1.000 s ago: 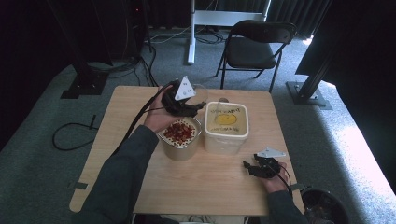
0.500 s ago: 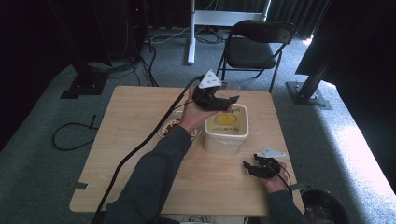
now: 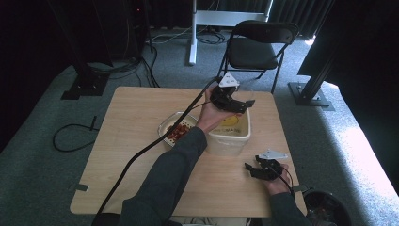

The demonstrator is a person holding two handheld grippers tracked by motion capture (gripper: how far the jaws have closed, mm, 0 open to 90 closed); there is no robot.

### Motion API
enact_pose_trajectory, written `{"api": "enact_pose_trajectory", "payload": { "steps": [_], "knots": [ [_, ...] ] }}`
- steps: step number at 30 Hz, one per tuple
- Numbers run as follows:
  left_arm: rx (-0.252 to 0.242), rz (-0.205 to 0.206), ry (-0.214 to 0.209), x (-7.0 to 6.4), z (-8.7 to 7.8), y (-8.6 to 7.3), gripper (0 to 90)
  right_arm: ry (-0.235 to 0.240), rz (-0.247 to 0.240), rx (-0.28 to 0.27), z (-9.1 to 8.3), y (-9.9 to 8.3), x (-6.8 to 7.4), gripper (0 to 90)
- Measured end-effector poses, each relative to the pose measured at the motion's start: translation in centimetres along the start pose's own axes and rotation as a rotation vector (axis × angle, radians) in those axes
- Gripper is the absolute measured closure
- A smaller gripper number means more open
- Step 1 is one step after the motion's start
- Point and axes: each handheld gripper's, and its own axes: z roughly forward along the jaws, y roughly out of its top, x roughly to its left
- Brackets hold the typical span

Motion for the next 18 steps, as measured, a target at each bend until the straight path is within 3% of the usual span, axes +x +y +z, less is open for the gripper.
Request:
{"api": "enact_pose_trajectory", "payload": {
  "steps": [1, 3, 5, 7, 8, 10, 11, 16, 18],
  "knots": [
    [0.016, -0.013, -0.024, 0.3, 0.1, -0.2, 4.7, 0.0, 0.001, 0.002, 0.0, 0.0, 0.0, 36.2],
    [0.055, -0.044, -0.043, 1.0, 0.1, -0.7, 0.4, 0.001, 0.001, 0.002, 0.0, 0.0, 0.0, 36.2],
    [0.057, -0.045, -0.012, 1.2, -0.2, -0.9, 0.4, 0.0, -0.001, 0.001, 0.0, 0.0, 0.0, 36.3],
    [0.058, -0.051, -0.008, 1.3, -0.6, -0.8, 0.4, 0.0, -0.001, 0.001, 0.0, 0.0, 0.0, 36.3],
    [0.061, -0.048, 0.025, 1.2, -0.9, -0.7, 0.5, 0.0, -0.001, 0.001, 0.0, 0.0, 0.0, 36.2],
    [0.059, -0.035, 0.05, 1.0, -1.5, -0.5, 0.5, 0.0, -0.001, 0.0, 0.0, 0.0, 0.0, 36.2],
    [0.059, -0.035, 0.05, 1.0, -1.5, -0.5, 0.5, 0.0, -0.001, 0.0, 0.0, 0.0, 0.0, 36.2],
    [0.007, -0.018, 0.077, 0.7, -5.1, 0.2, 0.6, 0.0, 0.003, 0.003, 0.0, 0.0, 0.0, 35.2],
    [0.007, -0.018, 0.077, 0.7, -5.1, 0.2, 0.6, -0.002, 0.003, 0.003, 0.0, 0.0, -0.1, 35.2]
  ]
}}
